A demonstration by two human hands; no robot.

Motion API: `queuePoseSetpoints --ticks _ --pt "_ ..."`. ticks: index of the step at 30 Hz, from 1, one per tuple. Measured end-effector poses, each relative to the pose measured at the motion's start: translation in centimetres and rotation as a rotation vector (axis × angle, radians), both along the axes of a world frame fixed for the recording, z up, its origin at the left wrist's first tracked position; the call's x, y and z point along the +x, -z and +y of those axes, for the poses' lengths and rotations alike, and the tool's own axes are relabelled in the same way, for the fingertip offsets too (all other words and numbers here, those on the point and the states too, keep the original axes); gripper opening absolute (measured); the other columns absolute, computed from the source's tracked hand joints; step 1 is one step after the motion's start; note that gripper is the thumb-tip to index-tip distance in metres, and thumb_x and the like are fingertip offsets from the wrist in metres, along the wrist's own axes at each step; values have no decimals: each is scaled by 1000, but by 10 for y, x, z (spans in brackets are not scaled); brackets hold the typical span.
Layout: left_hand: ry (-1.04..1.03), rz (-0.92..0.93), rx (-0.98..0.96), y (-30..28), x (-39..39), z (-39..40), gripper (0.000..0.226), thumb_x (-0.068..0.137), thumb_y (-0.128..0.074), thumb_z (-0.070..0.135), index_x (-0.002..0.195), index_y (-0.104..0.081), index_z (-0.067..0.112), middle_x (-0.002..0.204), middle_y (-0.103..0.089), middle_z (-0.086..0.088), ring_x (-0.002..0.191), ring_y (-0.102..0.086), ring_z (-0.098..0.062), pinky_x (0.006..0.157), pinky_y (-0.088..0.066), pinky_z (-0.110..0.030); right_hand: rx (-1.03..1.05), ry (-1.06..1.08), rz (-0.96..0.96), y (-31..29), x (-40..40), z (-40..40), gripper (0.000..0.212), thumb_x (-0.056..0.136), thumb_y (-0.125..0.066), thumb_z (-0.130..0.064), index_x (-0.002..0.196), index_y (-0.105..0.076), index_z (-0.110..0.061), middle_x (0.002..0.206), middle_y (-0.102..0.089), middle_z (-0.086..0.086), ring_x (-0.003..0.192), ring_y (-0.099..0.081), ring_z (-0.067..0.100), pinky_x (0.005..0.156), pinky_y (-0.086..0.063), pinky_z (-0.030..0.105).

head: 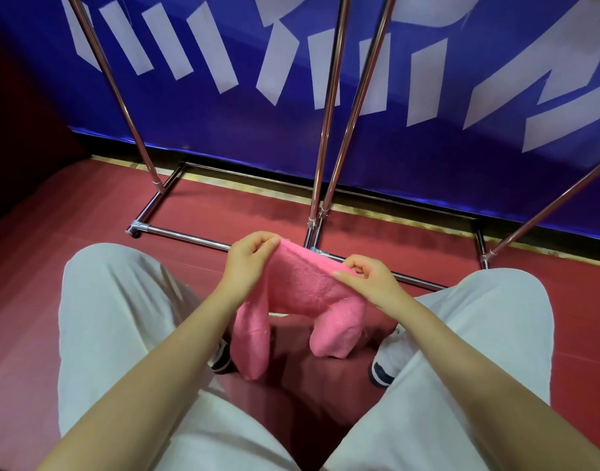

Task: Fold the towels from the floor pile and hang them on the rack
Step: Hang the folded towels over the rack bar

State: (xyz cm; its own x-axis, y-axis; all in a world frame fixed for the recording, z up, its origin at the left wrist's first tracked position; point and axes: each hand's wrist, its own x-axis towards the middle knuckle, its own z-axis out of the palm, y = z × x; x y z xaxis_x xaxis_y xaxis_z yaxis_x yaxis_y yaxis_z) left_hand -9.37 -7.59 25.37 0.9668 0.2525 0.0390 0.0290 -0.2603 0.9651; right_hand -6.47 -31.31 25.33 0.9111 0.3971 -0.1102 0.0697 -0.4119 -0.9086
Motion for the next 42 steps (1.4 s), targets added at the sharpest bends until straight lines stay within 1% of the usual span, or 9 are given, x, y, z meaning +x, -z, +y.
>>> queuePoseSetpoints --ticks 3,6,9,19,24,29,34,38,42 --pt "-67 67 -218 -2 2 -3 21 96 -52 10 85 -68 15 97 -74 -3 89 -65 -6 85 -49 -19 -83 -31 -54 2 0 -1 21 88 -66 -13 70 -59 -22 66 -53 -11 59 -46 -7 59 -35 9" --pt "-204 108 -512 -8 7 -1 22 95 -48 6 86 -66 14 81 -75 3 76 -66 -6 75 -51 -20 -211 -89 -104 14 2 -4 30 91 -62 -20 63 -52 -21 61 -46 -9 56 -43 -2 56 -33 15" --pt "-356 96 -696 -13 13 11 20 95 -48 1 86 -63 11 65 -72 6 62 -66 -2 64 -52 -16 -275 -107 -89 30 5 -11 33 93 -60 -26 66 -54 -7 63 -50 -1 58 -40 4 59 -33 25" --pt "-576 42 -767 -9 24 55 21 91 -50 -4 83 -63 10 58 -70 6 56 -65 -2 61 -52 -16 -439 -75 -72 47 9 -38 27 94 -56 -19 70 -52 -31 68 -55 -10 69 -50 14 63 -35 27" --pt "-650 69 -850 -3 23 72 14 87 -54 -4 92 -65 4 59 -70 3 55 -64 -6 58 -51 -20 -460 -39 -63 47 10 -44 18 94 -54 -13 77 -59 -16 73 -59 -2 73 -53 20 64 -34 29" --pt "-667 91 -798 4 19 75 15 83 -56 -2 85 -68 7 60 -70 4 57 -63 -7 61 -50 -20 -586 154 -65 47 14 -47 37 93 -56 -27 59 -43 -25 64 -51 -2 68 -48 23 62 -32 33" --pt "-721 110 -759 12 16 84 16 81 -57 -1 82 -70 8 60 -70 6 61 -62 -9 64 -49 -21 -681 237 22 46 24 -55 26 91 -53 -22 67 -55 -13 73 -59 8 78 -56 32 66 -39 36" --pt "-718 111 -749 16 12 87 17 86 -54 -1 81 -66 10 59 -70 6 60 -63 -7 63 -51 -19 -495 193 117 45 22 -50 35 89 -64 -23 58 -48 -19 60 -48 -2 63 -45 18 54 -31 28" --pt "-688 189 -660 21 13 86 16 88 -58 4 78 -66 16 59 -66 9 68 -57 -10 60 -46 -17 -200 148 165 28 16 -37 3 84 -70 -15 85 -69 -12 85 -65 -5 78 -56 4 65 -38 3"
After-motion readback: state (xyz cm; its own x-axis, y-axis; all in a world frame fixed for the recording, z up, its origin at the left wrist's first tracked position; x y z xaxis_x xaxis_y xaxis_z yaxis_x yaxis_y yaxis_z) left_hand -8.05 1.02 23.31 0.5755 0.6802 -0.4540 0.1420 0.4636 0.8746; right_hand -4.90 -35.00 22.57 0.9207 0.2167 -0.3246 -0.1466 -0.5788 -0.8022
